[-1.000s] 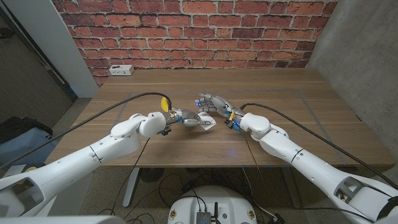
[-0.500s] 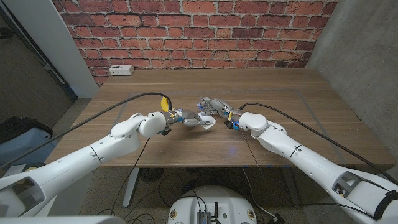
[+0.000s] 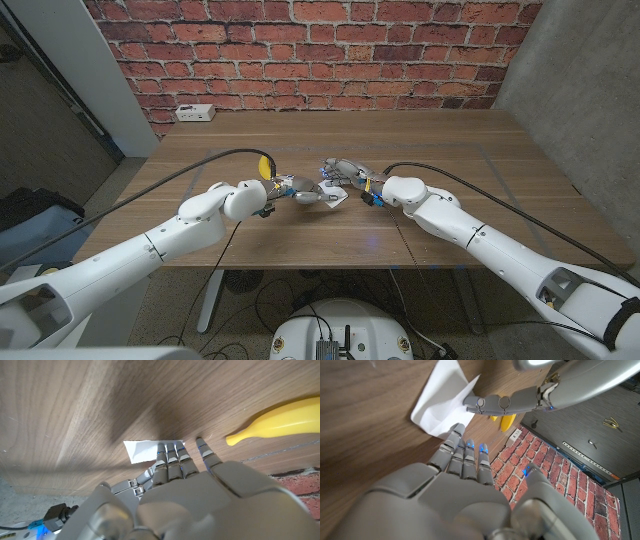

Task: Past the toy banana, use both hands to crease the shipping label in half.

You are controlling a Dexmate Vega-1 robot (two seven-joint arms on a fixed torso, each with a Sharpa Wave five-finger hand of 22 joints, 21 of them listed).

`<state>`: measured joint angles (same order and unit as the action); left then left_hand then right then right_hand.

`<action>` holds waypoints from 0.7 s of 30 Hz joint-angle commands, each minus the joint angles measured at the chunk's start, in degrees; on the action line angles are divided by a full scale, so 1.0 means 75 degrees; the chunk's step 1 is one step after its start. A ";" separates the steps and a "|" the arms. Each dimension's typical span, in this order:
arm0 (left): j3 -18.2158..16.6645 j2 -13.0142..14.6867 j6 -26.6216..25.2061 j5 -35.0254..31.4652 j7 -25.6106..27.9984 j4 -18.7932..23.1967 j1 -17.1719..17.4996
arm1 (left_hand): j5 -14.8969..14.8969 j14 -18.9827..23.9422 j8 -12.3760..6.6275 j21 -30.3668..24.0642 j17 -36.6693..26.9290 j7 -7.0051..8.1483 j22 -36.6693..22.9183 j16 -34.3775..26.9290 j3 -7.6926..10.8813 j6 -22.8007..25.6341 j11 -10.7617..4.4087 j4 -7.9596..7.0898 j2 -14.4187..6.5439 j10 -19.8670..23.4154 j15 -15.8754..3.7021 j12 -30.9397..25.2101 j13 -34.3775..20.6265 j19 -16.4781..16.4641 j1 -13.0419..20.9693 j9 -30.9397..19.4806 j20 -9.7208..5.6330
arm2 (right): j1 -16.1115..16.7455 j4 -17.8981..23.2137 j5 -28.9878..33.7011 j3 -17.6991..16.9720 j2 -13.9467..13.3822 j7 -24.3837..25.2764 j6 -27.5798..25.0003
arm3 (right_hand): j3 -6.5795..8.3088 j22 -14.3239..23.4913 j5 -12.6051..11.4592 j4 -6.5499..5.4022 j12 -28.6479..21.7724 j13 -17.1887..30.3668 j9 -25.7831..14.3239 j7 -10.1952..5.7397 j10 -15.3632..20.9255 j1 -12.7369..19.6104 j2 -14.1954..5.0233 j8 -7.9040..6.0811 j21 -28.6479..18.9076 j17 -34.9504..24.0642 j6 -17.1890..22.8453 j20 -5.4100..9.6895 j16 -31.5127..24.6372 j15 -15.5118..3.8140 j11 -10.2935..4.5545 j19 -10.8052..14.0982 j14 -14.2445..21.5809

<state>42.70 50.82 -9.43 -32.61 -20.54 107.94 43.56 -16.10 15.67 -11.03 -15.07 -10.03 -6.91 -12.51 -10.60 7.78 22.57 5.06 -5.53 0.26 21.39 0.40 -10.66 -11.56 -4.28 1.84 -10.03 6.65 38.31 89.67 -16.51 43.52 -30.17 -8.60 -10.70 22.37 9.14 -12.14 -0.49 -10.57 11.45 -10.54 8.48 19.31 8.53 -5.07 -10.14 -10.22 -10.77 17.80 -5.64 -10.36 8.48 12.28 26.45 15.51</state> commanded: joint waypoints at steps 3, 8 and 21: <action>0.0055 -0.0064 -0.0124 -0.0105 -0.0075 -0.0038 -0.0076 | 0.0017 -0.0008 0.0045 -0.0015 -0.0026 -0.0046 -0.0011 -0.0018 -0.0059 -0.0104 0.0071 -0.0015 0.0008 0.0103 0.0045 -0.0145 -0.0026 -0.0006 0.0094 -0.0028 0.0010 | 0.0339 -0.0140 -0.0199 -0.0221 -0.0033 0.0041 0.1118 | 0.0006 0.0045 -0.0051 -0.0067 -0.0122 -0.0003 -0.0041 0.0285 0.0168 -0.0052 -0.0009 -0.0076 -0.0056 -0.0009 0.0095 -0.0017 -0.0097 -0.0004 0.0026 -0.0003 0.0143; 0.0081 -0.0093 -0.0177 -0.0171 -0.0076 -0.0028 -0.0098 | 0.0021 -0.0006 0.0036 -0.0017 -0.0025 -0.0032 -0.0010 -0.0020 -0.0072 -0.0095 -0.0046 -0.0026 -0.0012 0.0146 0.0052 -0.0167 -0.0017 -0.0013 0.0100 -0.0026 0.0003 | 0.0757 0.0030 -0.0118 -0.0488 0.0013 0.0662 0.1726 | 0.0016 0.0051 -0.0075 -0.0021 -0.0281 -0.0021 -0.0028 0.0223 0.0710 0.0024 0.0013 -0.0118 -0.0206 0.0018 0.0136 -0.0064 -0.0240 -0.0140 0.0015 0.0564 0.0790; 0.0141 -0.0175 -0.0190 -0.0193 -0.0127 -0.0093 -0.0188 | 0.0026 0.0010 -0.0008 -0.0021 -0.0026 0.0065 -0.0007 -0.0026 -0.0120 0.0032 -0.0209 -0.0048 -0.0023 0.0208 -0.0038 -0.0196 -0.0004 -0.0024 0.0104 -0.0026 -0.0019 | 0.1209 0.1333 -0.0141 -0.0783 -0.0528 0.1368 0.0355 | -0.0036 0.0037 -0.0063 0.0107 -0.0299 -0.0047 -0.0018 0.0423 0.1398 0.0076 0.0191 -0.0256 -0.0262 0.0038 0.0856 -0.0218 -0.0295 0.0005 0.0012 0.1656 0.1755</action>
<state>43.35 50.01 -10.67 -33.82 -21.10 107.55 42.64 -16.11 15.68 -10.80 -15.07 -10.04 -6.54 -12.52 -10.60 7.07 22.49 4.07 -5.77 0.26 22.22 0.40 -10.67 -10.04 -4.28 1.84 -10.12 6.65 44.27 92.18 -17.70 39.57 -31.24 -3.13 -1.26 22.29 9.36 -12.53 0.10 -12.58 10.91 -10.53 8.74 28.67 9.15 -4.46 -11.67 -11.75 -10.38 23.03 -7.03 -12.30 8.28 12.26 37.18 27.27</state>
